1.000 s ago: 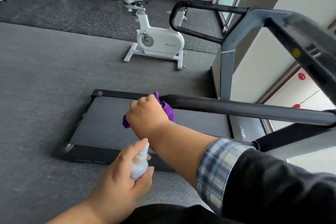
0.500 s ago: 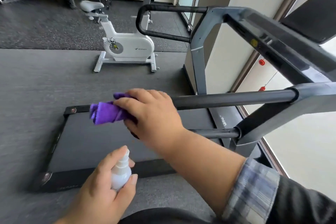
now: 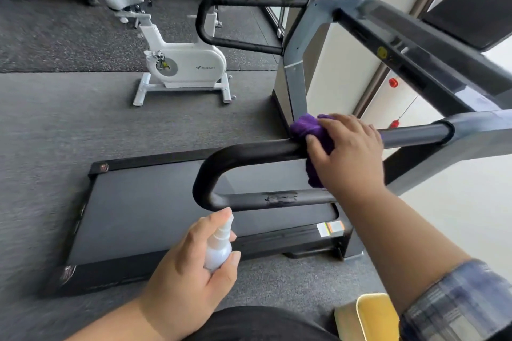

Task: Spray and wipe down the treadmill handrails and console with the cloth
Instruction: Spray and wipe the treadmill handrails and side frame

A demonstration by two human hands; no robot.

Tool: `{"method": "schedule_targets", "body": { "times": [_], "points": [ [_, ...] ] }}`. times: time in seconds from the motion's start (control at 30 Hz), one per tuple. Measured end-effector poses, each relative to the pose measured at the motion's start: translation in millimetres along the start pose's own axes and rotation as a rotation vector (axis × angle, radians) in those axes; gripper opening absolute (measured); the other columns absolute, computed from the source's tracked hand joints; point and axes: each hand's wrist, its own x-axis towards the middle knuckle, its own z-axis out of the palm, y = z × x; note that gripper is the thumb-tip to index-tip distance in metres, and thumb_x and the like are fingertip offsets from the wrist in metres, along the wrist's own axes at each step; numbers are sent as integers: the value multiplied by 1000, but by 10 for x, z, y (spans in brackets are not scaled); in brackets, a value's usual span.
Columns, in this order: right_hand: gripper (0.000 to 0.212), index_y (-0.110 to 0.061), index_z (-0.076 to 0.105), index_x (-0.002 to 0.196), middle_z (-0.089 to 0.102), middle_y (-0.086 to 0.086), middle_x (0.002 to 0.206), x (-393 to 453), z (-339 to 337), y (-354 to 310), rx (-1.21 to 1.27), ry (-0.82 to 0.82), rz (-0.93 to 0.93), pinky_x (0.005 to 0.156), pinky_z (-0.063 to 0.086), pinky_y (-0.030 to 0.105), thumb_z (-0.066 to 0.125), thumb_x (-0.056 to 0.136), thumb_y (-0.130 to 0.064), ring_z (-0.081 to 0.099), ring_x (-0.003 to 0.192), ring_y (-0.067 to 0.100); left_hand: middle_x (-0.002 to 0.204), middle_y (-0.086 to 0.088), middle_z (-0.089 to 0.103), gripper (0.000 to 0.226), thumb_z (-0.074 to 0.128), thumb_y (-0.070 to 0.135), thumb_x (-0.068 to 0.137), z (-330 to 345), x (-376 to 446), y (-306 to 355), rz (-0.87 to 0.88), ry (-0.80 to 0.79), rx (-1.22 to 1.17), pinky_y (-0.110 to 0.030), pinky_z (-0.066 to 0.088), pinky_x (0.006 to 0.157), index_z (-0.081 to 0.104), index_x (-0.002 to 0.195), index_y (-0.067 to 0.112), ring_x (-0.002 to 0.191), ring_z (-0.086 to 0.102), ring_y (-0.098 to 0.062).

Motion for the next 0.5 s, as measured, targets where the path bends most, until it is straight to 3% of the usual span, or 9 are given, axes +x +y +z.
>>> {"method": "schedule_targets", "body": {
  "times": [0.1,0.27,0.33,0.5],
  "points": [
    [44,-26,71,119,65,-3,128,-31,61,-111,6,4,-47,113,31,46,52,90,-53,54,123,26,115,20,56,64,56,41,86,51,38,1,-3,-8,-21,-15,51,66,26,140,60,68,57,10],
    [40,-23,72,117,66,0,125,-182,239,-573,99,29,-266,108,36,49,63,89,-50,56,120,30,113,21,54,68,58,36,89,146,162,59,91,5,-30,-16,51,72,24,145,53,77,60,4],
    [40,-23,72,117,67,2,124,-245,346,-788,125,30,-342,106,37,49,68,86,-48,57,119,32,111,20,54,59,54,44,96,188,209,80,139,7,-30,-16,51,69,24,146,50,75,59,5],
    [36,-19,76,116,70,5,122,-210,333,-693,325,71,-477,103,42,48,82,80,-25,63,115,31,112,19,55,55,50,51,97,292,302,168,164,-6,-23,-13,50,68,28,147,47,77,61,6]
  ]
}}
